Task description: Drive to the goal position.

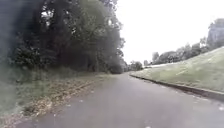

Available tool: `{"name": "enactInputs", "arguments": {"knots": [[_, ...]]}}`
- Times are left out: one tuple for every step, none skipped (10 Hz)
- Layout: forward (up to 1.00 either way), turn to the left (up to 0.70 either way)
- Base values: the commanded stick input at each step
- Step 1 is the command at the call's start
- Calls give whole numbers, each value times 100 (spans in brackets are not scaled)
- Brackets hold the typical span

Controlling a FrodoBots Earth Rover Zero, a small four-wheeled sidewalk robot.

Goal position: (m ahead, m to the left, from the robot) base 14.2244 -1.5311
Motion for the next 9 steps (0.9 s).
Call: {"name": "enactInputs", "arguments": {"knots": [[45,0],[45,0],[45,0],[45,0],[45,0],[45,0],[45,0],[45,0],[45,-26]]}}
